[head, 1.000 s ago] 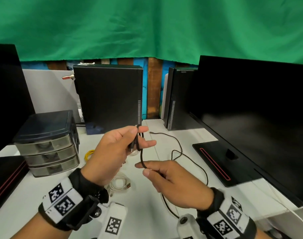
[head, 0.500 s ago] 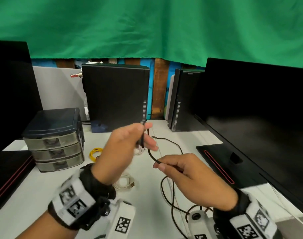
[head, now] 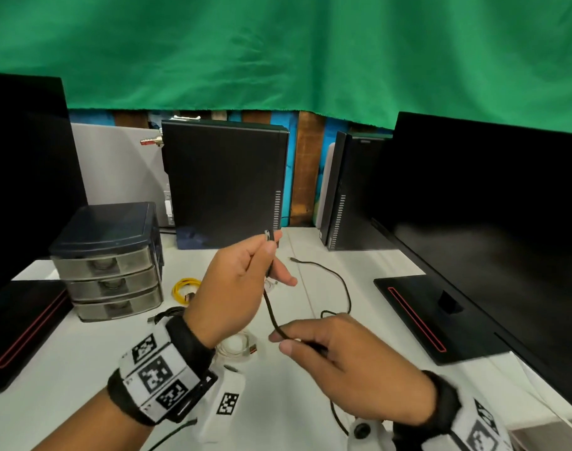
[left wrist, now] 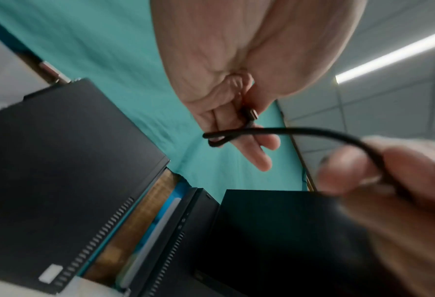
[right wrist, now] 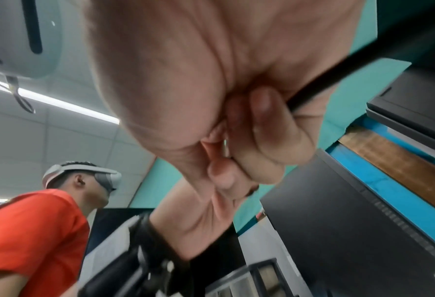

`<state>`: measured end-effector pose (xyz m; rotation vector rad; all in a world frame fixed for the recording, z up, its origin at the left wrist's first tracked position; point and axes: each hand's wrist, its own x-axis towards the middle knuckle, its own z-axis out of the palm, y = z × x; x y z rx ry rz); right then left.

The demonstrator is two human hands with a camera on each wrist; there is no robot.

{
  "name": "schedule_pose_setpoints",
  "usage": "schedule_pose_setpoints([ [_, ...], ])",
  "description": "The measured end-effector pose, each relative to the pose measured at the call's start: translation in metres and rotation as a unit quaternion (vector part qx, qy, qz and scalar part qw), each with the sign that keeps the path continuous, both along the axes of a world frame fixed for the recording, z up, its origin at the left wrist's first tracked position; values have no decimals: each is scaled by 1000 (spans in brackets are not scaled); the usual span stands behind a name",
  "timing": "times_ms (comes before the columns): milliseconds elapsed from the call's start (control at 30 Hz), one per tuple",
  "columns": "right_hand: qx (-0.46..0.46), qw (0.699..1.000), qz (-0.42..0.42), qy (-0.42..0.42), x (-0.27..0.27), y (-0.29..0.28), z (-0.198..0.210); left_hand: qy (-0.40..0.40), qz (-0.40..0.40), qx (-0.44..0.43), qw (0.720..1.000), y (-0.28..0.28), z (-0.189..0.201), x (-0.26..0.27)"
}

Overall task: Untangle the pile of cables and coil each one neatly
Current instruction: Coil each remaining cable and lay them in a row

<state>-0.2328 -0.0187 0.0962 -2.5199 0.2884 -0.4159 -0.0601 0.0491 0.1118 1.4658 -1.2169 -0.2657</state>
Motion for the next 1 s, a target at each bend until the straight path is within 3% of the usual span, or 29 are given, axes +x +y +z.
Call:
schedule_pose_setpoints([
  [133,0,999,-16,-38,-12,-2,21,-101,14,5,995,-5,-15,3],
  [233,13,995,-44,-93,-21,-12,33,-126,-63,61,988,1,-12,1],
  [333,57,979,-75,-183,-26,-27,40,7,-222,132,966,8,-6,-9],
  [433,86,961,-98,-245,-24,-47,31,200,-331,91,918,15,6,-17],
  [533,104,966,-116,-208,-15,-54,15,321,-332,-2,887,21,18,-17],
  [633,130,984,-74,-96,-2,-36,2,339,-286,-63,894,20,21,-13],
  [767,95,995,-18,-13,4,-10,-5,230,-189,-49,953,14,16,-6],
  [867,51,998,-25,15,-2,-7,0,78,-122,-18,989,10,13,-1],
  [933,24,1000,-14,13,-5,-3,4,-68,-39,-8,997,7,5,5],
  [1000,6,1000,-2,-15,-8,-1,9,-190,-1,31,981,3,-7,9],
])
